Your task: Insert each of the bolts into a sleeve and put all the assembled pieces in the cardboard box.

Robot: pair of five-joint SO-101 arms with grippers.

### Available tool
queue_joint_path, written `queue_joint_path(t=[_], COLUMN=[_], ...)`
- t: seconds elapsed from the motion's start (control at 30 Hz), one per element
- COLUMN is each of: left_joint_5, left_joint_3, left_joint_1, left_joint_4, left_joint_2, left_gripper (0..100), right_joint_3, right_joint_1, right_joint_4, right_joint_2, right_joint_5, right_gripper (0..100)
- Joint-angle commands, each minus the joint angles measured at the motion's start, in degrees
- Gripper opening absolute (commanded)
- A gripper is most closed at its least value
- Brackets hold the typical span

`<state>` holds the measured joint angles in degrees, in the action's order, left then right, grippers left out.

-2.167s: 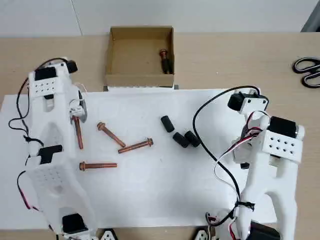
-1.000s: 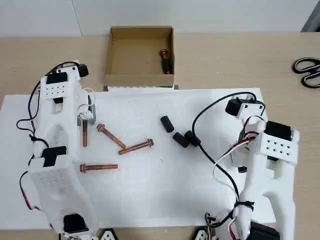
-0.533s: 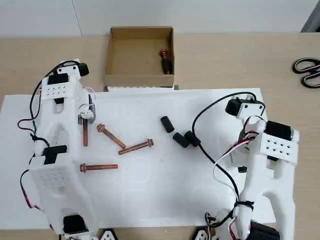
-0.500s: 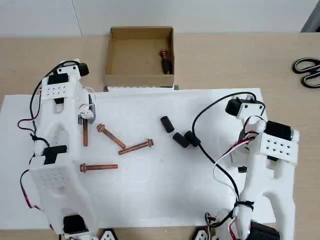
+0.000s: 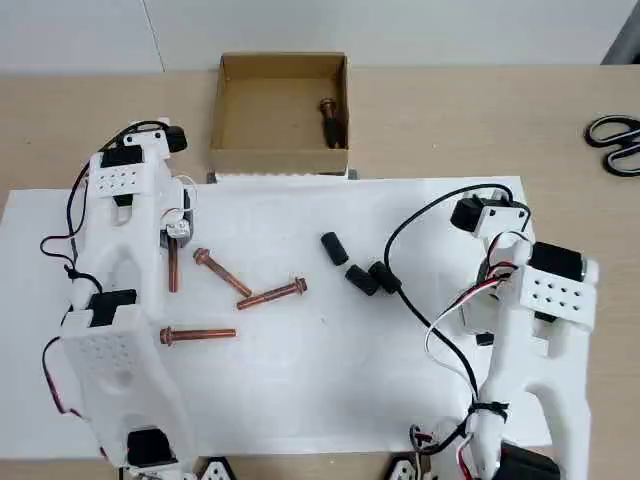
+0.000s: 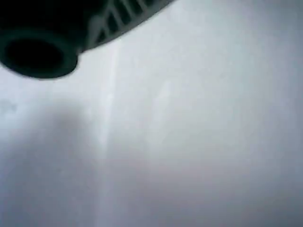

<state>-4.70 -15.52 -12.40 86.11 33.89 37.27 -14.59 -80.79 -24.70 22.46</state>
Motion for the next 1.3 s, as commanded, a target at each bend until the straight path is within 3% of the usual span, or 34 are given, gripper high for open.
queue_joint_path(t=[0.0, 0.3, 0.53, 0.7, 0.93, 1.13, 1.27], left_joint_5=[0.4, 3.2, 2.4, 4.5, 4.0, -6.9, -8.1], left_joint_3=[-2.2, -8.5, 2.2, 12.2, 22.1, 33.3, 45.6], left_joint_1=[-0.4, 4.0, 9.4, 15.1, 16.1, 16.2, 16.5], left_joint_4=[4.9, 14.4, 14.4, 14.2, 6.9, -2.6, -7.1], left_joint_2=[-6.1, -23.9, -40.2, -56.1, -73.9, -89.3, -100.0], left_gripper=[1, 1, 1, 1, 1, 1, 1], right_joint_3=[-0.4, -4.8, -7.9, -7.9, -7.8, -4.8, 2.6], right_joint_1=[-0.3, -0.1, 10.1, 11.4, 11.3, 11.4, 11.5], right_joint_4=[0.4, -6.1, -17.4, -17.5, -16.0, -9.4, -2.6], right_joint_2=[-2.4, -7.3, -20.5, -29.0, -33.9, -36.0, -40.4], right_joint_5=[0.4, 0.6, 0.6, 0.7, 0.6, 0.6, 0.3], right_gripper=[0.3, 0.4, 0.4, 0.6, 0.4, 0.3, 0.3])
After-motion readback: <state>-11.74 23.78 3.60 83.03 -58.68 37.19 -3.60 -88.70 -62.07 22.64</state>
